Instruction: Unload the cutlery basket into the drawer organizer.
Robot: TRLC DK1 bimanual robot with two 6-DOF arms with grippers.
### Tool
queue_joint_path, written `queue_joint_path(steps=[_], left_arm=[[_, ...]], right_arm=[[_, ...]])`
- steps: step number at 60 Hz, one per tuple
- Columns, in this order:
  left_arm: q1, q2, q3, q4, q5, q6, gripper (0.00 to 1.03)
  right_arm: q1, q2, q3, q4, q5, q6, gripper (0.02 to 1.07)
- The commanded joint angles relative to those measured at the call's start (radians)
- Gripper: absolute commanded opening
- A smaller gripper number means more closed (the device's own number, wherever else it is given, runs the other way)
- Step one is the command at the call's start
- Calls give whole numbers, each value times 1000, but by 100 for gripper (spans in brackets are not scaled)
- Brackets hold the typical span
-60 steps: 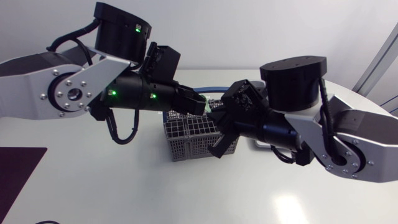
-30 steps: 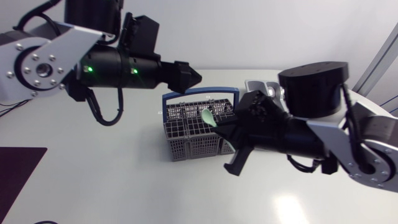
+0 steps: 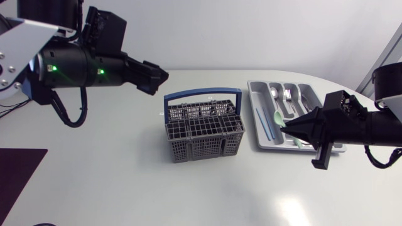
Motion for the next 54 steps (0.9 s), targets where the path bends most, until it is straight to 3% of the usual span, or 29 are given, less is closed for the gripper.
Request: queue_joint_path(steps=[1,21,47,50,54], left_arm=[[14,-6,-57,-9,-12,44,98],[41,-32,-163,23,-21,70,98],[55,-23,-241,81,-30,65,98],[58,-22,-247,86,-30,65,98],[64,-20,-252,88,-30,67,98]], right_arm=[[-68,98,33,-28,-27,-182,8],[-286,536,226,-21,-2,-553,8],[-317,761,326,94,176,-705,8],[-310,764,321,96,190,-710,15],[-310,758,314,99,196,-708,42]])
